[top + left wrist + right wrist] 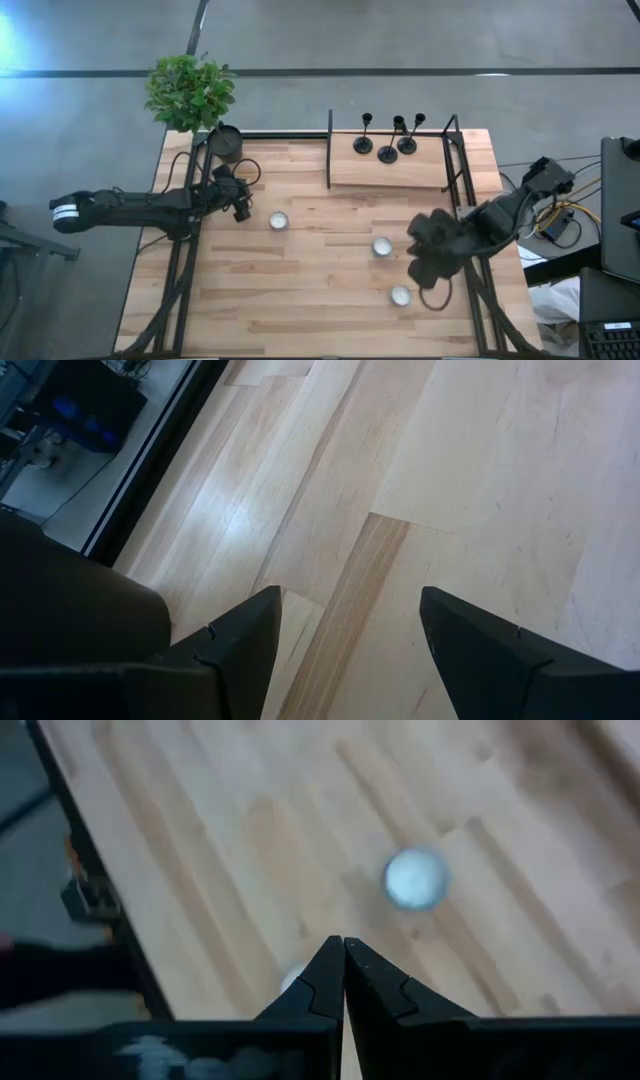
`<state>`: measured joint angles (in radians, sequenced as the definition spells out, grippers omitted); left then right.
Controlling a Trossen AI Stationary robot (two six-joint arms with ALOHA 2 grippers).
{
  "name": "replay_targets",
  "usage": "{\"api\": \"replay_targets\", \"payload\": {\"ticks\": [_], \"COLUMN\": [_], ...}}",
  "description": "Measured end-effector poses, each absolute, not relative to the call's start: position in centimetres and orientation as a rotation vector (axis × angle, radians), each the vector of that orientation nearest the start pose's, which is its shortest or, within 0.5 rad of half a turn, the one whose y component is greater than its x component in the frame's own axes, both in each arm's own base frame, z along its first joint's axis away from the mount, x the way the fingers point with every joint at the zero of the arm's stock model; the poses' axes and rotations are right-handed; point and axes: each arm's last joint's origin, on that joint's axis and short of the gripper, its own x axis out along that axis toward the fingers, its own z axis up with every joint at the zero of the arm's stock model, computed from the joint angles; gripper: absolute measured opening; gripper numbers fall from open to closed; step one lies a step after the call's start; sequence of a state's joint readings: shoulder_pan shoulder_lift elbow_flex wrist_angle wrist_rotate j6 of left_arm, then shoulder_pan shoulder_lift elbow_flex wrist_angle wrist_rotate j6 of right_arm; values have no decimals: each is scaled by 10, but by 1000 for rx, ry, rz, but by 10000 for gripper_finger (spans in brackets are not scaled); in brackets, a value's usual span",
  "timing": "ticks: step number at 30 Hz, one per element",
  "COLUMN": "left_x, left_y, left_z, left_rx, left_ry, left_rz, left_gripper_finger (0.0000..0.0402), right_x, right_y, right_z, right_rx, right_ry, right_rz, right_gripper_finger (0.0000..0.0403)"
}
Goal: Pick & Place candle stick holders
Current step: Put the red scented candle on the shelf
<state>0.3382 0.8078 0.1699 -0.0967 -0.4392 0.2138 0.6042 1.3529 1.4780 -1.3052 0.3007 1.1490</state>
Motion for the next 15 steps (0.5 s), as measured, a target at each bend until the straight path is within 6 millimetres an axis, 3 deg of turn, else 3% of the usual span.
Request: {"api": "replay_targets", "payload": {"ticks": [9, 15], "left_x": [128, 128], "left_y": [58, 58], "left_z": [134, 134], "left_rx": [231, 231], "left_ry": [829, 829], "left_rz": [658, 658], "left_gripper_finger": [246, 246], "right_x": [222, 223], "right_y": [147, 149], "right_z": [345, 343], "right_rx": [520, 567], "right_ry": [1203, 1239], "right_rz": [-324, -315], "right_gripper_finger": [12, 72]}}
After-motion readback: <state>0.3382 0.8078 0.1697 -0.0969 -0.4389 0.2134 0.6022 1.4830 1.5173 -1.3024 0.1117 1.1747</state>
